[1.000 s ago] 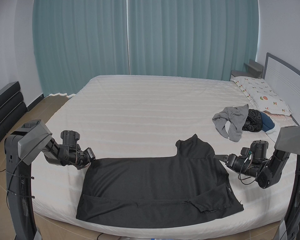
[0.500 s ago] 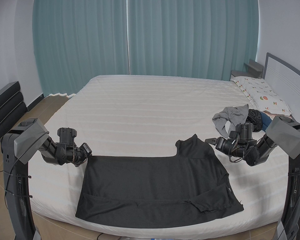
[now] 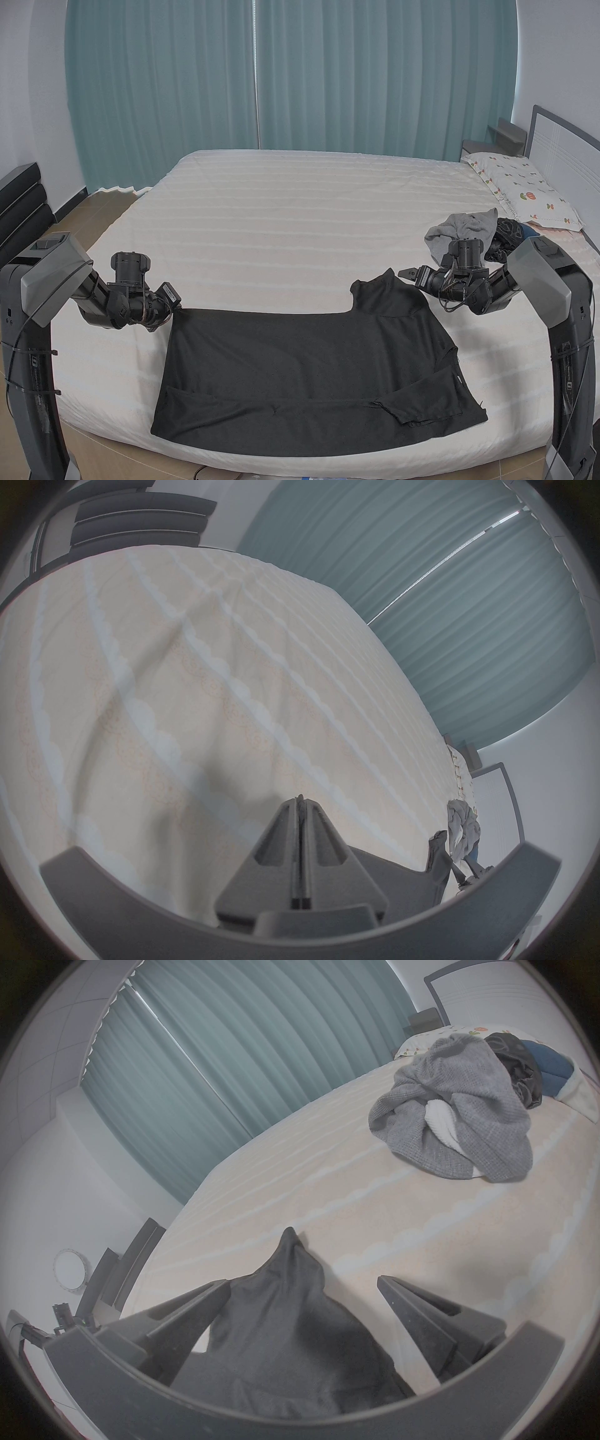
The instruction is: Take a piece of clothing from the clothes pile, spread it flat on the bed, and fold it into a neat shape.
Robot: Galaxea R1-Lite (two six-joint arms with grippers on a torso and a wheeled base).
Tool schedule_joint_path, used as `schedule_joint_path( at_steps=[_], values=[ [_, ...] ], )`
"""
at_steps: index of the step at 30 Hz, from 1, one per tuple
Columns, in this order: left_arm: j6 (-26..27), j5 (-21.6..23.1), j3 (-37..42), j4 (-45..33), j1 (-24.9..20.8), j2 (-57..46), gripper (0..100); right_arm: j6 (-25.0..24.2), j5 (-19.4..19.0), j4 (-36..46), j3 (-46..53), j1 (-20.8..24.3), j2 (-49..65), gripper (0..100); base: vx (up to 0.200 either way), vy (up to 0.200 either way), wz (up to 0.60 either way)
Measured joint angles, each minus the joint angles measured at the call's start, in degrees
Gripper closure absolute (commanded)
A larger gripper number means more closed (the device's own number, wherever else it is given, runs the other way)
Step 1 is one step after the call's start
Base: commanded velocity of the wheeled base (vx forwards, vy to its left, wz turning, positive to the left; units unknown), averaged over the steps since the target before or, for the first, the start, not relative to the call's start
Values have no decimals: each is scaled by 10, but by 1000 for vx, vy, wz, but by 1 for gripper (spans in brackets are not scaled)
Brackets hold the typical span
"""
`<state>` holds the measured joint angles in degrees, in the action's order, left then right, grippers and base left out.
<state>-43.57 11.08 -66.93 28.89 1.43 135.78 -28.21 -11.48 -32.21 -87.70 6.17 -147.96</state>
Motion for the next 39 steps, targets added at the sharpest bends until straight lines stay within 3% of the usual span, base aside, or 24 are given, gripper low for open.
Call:
schedule_joint_path(
  at_steps=[1,2,18,21,28,39],
  values=[
    [0,0,0,0,0,0,100,0,2,0,-5,1,-5,0,0,0,0],
    [0,0,0,0,0,0,100,0,3,0,-10,2,-10,100,0,0,0],
    [2,-2,0,0,1,-3,100,-6,6,-2,-3,-2,-9,100,0,0,0],
    [1,-2,-1,0,1,-7,100,-26,6,-9,16,-5,8,100,0,0,0],
    [1,-4,2,0,6,-21,100,-62,3,-56,64,-15,48,100,0,0,0],
    [1,-4,9,3,14,-44,100,-72,2,-123,110,-22,70,100,0,0,0]
  ],
)
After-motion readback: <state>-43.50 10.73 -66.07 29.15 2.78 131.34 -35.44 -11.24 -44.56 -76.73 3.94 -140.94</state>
